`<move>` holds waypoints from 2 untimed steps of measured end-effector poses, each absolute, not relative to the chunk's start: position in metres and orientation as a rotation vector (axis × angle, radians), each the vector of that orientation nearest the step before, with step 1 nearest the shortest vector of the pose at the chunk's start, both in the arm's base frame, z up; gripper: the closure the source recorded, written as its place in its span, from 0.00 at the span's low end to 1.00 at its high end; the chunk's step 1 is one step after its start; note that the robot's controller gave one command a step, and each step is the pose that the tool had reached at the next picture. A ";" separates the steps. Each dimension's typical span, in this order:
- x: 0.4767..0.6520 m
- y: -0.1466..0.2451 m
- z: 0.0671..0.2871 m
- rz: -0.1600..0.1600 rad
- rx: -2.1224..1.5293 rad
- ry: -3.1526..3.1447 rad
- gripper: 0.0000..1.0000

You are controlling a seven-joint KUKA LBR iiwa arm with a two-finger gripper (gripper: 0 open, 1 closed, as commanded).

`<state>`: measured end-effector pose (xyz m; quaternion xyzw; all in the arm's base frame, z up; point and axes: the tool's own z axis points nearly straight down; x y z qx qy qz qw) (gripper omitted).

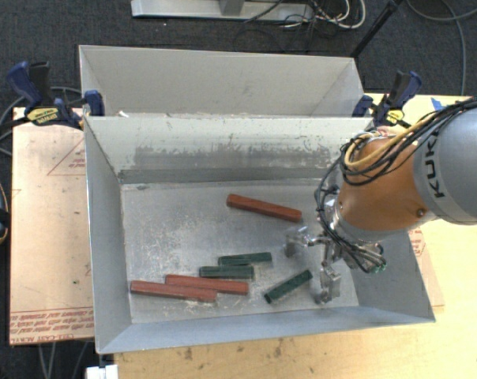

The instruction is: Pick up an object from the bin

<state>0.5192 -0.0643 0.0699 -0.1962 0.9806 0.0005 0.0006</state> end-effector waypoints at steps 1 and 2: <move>0.519 -0.064 0.070 0.001 -0.616 3.079 1.00; 0.519 -0.064 0.070 0.001 -0.616 3.079 0.00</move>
Offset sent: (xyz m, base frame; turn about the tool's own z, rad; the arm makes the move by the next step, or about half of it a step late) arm 0.0000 0.0000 0.0000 0.0000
